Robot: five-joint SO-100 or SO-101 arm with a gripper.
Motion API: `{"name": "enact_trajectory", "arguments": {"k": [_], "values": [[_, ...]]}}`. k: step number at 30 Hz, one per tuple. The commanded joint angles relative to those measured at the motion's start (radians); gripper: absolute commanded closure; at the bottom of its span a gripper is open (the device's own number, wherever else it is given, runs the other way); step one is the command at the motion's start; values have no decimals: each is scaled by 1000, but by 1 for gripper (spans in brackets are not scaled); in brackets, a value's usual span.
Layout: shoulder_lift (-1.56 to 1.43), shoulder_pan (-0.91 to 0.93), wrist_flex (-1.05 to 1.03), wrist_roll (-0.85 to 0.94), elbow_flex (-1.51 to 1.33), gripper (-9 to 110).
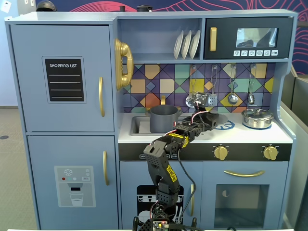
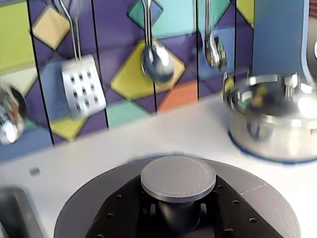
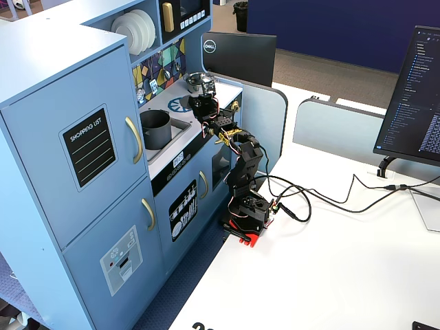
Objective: Take off the lid from the gray recipient and place it on the counter
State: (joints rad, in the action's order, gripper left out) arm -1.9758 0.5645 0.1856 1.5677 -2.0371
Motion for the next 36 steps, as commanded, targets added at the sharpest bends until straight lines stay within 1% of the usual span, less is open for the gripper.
{"name": "enact_trajectory", "arguments": {"k": [1,9,26,27,32,36], "values": [[11,6,63,12,-2,102],[32,0,127,15,-80,102],[101,8,175,43,-91,101],[103,11,187,43,-101,99],[80,31,202,48,-150,79],[77,46,202,52,-147,74]]}}
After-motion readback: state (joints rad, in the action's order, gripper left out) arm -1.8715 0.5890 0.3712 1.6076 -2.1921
